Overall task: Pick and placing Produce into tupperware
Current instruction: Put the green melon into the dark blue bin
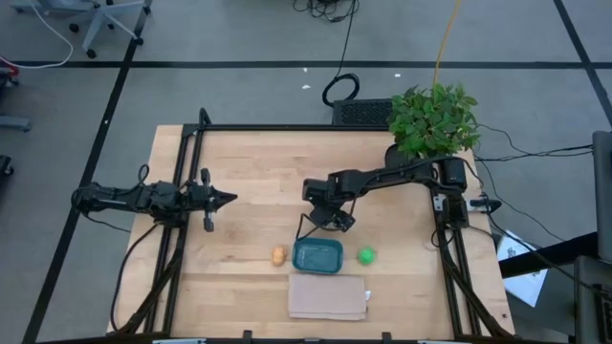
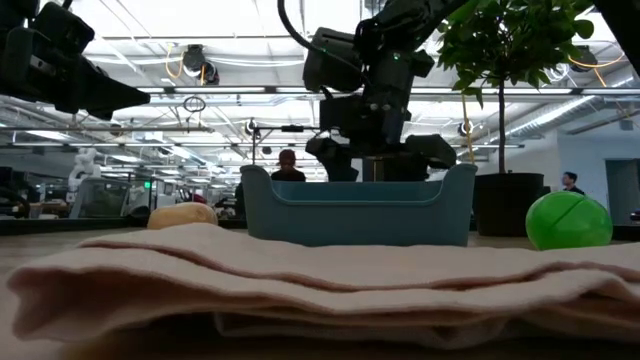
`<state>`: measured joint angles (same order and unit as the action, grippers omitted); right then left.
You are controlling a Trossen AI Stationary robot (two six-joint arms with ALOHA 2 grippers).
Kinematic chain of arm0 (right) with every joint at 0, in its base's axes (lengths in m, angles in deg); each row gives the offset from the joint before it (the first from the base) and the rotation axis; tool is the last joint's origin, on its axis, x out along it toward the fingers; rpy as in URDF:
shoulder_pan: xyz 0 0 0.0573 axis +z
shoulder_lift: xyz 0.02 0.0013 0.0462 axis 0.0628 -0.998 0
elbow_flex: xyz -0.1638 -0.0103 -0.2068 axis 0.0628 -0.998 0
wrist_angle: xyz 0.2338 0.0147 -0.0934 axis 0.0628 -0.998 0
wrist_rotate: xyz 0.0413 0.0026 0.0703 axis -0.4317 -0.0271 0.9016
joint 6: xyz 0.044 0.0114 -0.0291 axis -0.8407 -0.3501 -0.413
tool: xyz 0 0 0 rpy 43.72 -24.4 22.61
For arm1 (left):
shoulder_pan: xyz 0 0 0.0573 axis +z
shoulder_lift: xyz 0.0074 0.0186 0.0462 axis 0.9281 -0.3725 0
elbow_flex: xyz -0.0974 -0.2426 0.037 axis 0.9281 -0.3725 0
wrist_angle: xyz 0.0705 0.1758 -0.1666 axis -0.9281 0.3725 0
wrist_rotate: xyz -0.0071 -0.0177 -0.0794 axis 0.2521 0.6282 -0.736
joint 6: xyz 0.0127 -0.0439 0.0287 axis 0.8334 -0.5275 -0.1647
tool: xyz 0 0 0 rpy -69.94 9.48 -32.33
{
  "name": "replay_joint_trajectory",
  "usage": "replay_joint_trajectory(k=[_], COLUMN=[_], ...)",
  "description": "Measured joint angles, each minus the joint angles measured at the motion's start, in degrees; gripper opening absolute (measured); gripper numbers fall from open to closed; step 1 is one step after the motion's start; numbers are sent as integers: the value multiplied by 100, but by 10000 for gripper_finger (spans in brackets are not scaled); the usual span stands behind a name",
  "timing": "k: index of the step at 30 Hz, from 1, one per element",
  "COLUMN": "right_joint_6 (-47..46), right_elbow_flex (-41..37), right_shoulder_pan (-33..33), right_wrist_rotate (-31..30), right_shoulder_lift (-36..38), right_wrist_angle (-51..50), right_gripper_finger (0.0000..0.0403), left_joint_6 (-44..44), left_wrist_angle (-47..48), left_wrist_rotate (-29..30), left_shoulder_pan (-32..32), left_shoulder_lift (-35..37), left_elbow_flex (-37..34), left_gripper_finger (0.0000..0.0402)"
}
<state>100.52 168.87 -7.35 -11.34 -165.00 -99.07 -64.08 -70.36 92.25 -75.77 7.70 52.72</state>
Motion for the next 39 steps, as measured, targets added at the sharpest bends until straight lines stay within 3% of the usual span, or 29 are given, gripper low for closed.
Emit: replay_joint_trajectory(k=[7,21,32,39], right_joint_6=[-4,-110,-109,-25], right_elbow_flex=[-4,-4,-4,-4], right_shoulder_pan=[-4,-4,-4,-7], right_wrist_rotate=[2,11,-20,-452], right_shoulder_lift=[-20,-18,-16,-16], right_wrist_angle=[-1,2,1,-69], right_gripper_finger=[276,205,204,204], left_joint_6=[2,0,-24,-24], left_wrist_angle=[2,5,7,7], left_wrist_rotate=[2,2,4,4], left_shoulder_pan=[-2,0,0,-1], left_shoulder_lift=[-2,0,-2,-2], left_elbow_flex=[0,0,0,0], left_gripper_finger=[10,10,10,10])
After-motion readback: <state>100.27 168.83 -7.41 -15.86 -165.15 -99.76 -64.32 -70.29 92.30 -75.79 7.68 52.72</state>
